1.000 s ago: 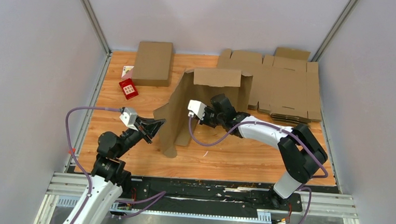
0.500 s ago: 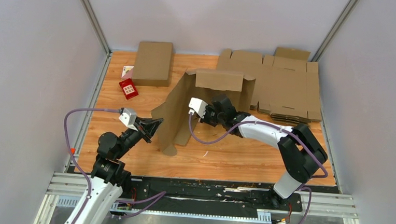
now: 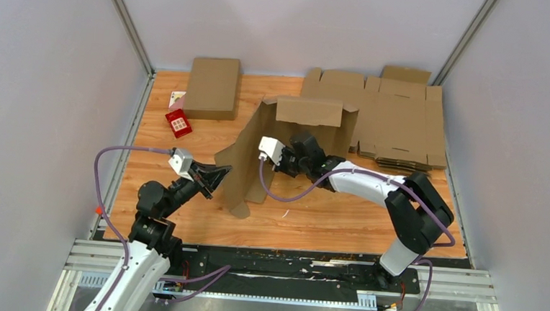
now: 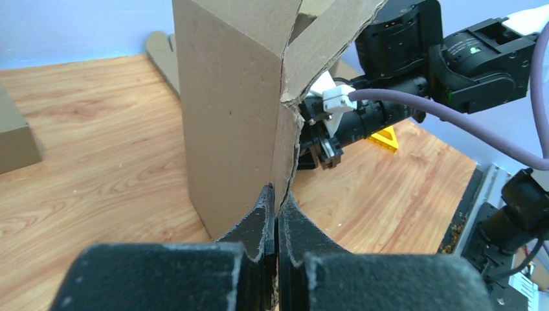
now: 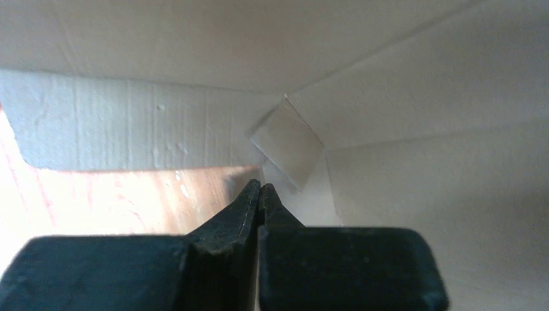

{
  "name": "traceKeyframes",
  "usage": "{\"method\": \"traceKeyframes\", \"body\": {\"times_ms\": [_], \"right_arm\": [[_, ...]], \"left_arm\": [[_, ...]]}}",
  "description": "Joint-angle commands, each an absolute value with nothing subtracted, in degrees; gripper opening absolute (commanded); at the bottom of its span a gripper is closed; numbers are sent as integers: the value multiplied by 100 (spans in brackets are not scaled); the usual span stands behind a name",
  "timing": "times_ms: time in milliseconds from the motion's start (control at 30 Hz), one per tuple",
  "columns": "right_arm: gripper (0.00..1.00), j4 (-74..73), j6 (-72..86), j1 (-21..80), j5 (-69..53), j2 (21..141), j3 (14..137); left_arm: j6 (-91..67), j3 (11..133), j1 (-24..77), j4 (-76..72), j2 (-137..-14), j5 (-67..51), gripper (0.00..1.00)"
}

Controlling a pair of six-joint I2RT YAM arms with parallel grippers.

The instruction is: Fold the paper box

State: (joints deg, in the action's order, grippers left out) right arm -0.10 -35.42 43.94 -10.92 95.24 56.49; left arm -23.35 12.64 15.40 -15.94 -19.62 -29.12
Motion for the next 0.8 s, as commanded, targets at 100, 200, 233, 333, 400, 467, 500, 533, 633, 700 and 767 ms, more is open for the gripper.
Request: {"method": "traceKeyframes", "body": {"times_ms": [100,200,233,333,400,467,500,533,633,700,767], "right_arm": [[0,339,-3374,4736,-1174,9677,5989],[0,539,-3238,4825,-1153,9745,5989],[0,706,-3152,4835,-1159,9740,5925],[0,1195,-2980,4859,-1140,9702,5711],[0,1316,-2905,4860,-1148,9743,5666],[2,1365,-2848,4860,-1162,9767,5641],[4,1440,-2791,4860,-1101,9750,5566],[7,1572,-2726,4860,-1029,9702,5461],[22,2070,-2567,4860,-923,9453,5035],[35,2167,-2499,4860,-859,9289,4839],[43,2145,-2410,4860,-753,9125,4703]], "left_arm": [[-2685,1103,1573,-2131,-1882,-3375,0],[-2778,1075,1573,-2323,-1922,-3506,0],[-2794,1073,1573,-2355,-1963,-3535,0],[-2826,1081,1573,-2405,-2034,-3593,0],[-2838,1073,1573,-2425,-2039,-3603,0],[-2838,1072,1573,-2426,-2032,-3595,0],[-2832,1077,1573,-2419,-2028,-3590,0],[-2826,1073,1573,-2417,-2030,-3599,0],[-2807,1078,1573,-2382,-1996,-3580,0],[-2787,1081,1573,-2349,-1992,-3556,0],[-2769,1091,1573,-2314,-1978,-3536,0]]}}
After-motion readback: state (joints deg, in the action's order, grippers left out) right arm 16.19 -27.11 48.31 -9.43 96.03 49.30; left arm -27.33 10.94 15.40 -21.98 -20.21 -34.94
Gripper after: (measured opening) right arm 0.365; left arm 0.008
